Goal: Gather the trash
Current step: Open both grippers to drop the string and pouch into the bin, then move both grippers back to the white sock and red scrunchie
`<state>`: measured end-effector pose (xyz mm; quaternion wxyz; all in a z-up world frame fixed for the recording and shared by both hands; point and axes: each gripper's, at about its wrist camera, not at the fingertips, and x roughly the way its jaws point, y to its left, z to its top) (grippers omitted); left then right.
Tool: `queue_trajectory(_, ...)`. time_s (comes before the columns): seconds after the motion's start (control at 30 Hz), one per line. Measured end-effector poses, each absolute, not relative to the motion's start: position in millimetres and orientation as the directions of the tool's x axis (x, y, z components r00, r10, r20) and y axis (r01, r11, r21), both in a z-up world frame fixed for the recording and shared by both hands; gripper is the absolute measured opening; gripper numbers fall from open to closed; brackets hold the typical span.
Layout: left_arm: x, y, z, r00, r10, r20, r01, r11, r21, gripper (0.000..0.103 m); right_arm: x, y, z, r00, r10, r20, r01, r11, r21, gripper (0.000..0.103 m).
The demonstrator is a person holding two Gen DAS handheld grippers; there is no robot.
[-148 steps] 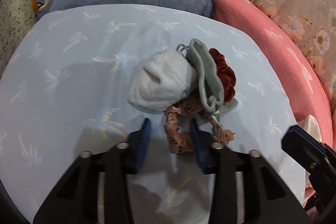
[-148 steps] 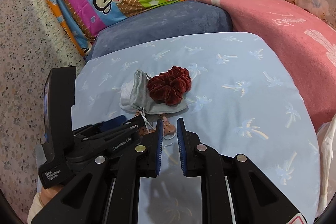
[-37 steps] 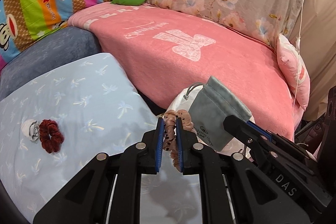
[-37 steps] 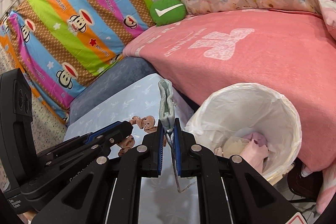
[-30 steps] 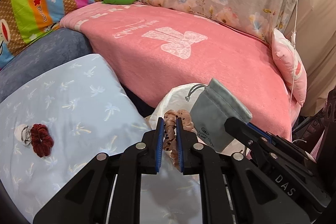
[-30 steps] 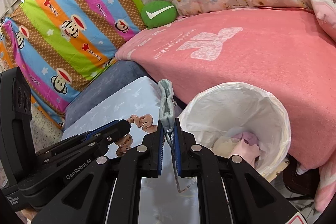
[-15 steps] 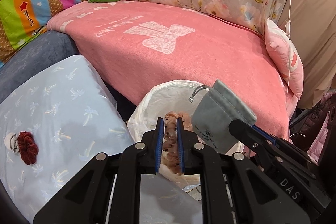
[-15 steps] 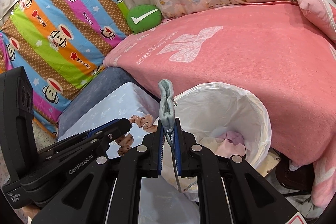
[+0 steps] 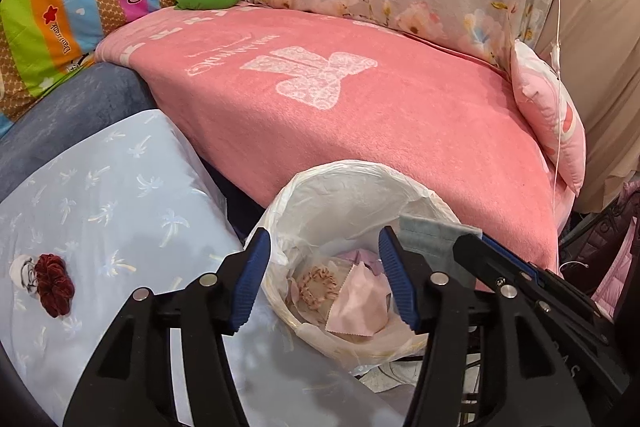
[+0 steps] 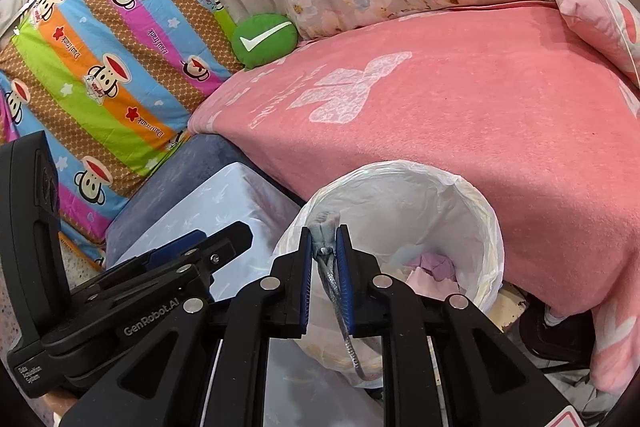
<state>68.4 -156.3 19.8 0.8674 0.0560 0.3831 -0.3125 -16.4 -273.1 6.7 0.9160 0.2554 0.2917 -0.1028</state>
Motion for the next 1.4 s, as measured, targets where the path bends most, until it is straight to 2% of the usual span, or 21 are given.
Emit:
queue_trajectory(0.13, 70.0, -152.3, 18.0, 0.517, -0.49, -0.702, 0.574, 0.807, -0.14, 0.054, -15.6, -271.7, 7.2, 0.809, -0.041, -0.586, 0.337, 0.85, 0.405, 0.015)
queue_trajectory(0.27, 71.7, -147.2, 17.0, 0.526, -0.479, -0.703, 0.56, 0.817, -0.138, 0.06, -14.9, -269.5, 8.7, 0.812, -0.041, -0.582, 0.331, 0.854, 0.401, 0.02)
queue_trajectory(1.4, 92.1, -63.8, 8.5, 0.574, -0.432, -0.695, 0.44, 0.879, -0.184, 0.061, 26.9, -186.4, 8.1, 0.781, 0.044, -0.623, 0.205, 0.924, 0.323, 0.022)
